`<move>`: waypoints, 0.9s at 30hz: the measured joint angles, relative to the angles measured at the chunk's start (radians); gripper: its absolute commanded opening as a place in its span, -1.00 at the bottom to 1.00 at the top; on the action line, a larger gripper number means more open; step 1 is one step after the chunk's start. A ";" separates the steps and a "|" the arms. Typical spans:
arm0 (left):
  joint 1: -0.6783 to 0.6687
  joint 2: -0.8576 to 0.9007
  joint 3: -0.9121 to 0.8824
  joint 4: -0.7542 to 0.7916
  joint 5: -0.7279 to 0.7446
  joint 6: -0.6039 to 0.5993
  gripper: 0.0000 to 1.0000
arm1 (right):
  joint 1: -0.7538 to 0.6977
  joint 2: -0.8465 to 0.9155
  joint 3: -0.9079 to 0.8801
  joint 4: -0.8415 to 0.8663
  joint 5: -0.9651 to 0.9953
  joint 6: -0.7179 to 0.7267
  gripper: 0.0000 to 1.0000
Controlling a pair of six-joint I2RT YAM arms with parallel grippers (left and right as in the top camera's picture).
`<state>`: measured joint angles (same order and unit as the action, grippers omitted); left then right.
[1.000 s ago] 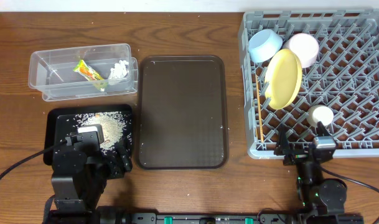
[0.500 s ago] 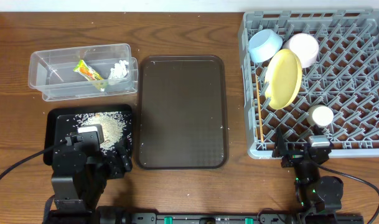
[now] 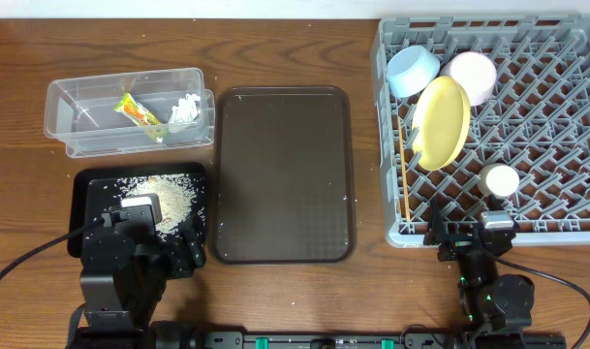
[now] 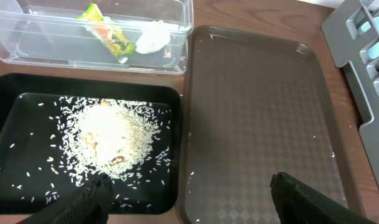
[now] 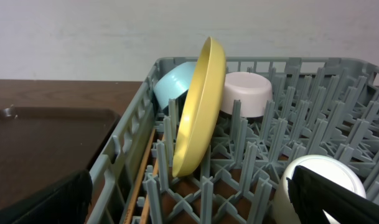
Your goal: Sort waste into correct bins and load items into the dishwasher rack
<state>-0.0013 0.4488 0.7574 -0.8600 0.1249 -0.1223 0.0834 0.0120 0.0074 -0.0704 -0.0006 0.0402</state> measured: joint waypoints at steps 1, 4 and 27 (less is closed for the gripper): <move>0.000 0.000 0.000 0.000 0.000 0.000 0.68 | 0.000 0.000 0.000 0.000 0.000 0.000 0.98; 0.000 0.000 0.000 0.000 0.000 0.000 0.68 | 0.000 0.000 0.000 0.000 0.000 0.000 0.99; 0.000 -0.301 -0.349 0.268 -0.020 0.001 0.68 | 0.000 0.000 0.000 0.000 0.000 0.000 0.99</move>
<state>-0.0013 0.1478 0.4088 -0.5922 0.1047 -0.1215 0.0834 0.0120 0.0074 -0.0704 -0.0010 0.0402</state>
